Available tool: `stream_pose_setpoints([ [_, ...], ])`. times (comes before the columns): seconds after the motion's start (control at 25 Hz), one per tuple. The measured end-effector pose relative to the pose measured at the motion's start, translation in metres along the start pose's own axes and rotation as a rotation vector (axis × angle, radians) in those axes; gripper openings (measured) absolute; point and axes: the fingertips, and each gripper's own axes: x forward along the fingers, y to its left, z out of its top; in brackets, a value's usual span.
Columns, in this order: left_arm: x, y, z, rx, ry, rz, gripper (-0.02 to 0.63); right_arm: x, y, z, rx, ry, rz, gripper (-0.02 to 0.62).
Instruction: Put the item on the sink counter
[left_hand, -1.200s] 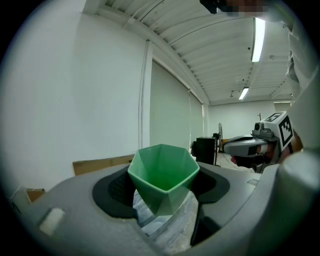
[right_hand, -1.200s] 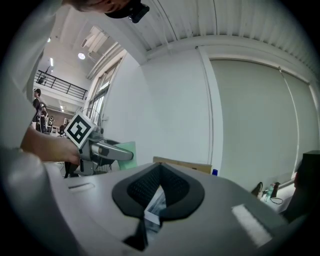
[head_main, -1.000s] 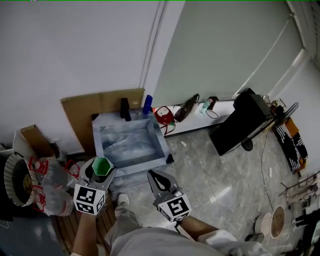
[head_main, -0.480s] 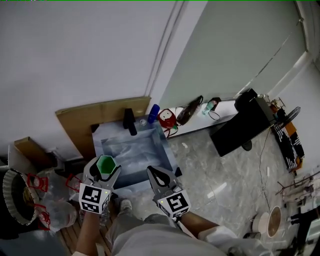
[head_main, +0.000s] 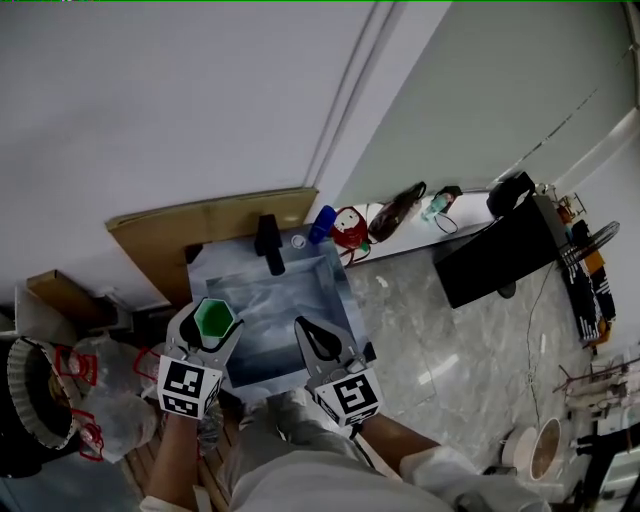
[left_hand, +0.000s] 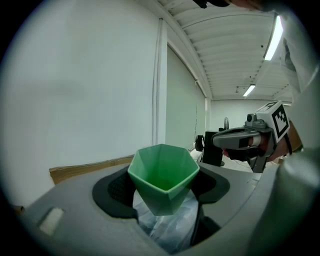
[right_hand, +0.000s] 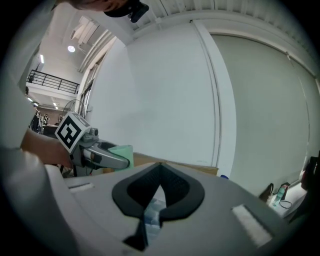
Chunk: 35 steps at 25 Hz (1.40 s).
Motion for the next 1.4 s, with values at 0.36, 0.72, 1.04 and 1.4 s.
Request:
stream_pose_setpoints([
  [0.36,0.059,0.032,-0.02,0.004,0.055,0.026,0.316,0.057,-0.03,-0.026,0.009,0.033,0.055,0.003],
  [0.72,0.116,0.07,-0.056,0.005,0.094,0.048,0.316,0.114,-0.05,-0.057,0.014,0.055,0.077,0.003],
  [1.04,0.164,0.106,-0.104,-0.004,0.114,0.065,0.316,0.159,-0.065,-0.091,0.043,0.061,0.093,0.003],
  [1.4,0.215,0.125,-0.14,0.003,0.14,0.063,0.317,0.181,-0.077,-0.11,0.12,0.04,0.102,0.003],
])
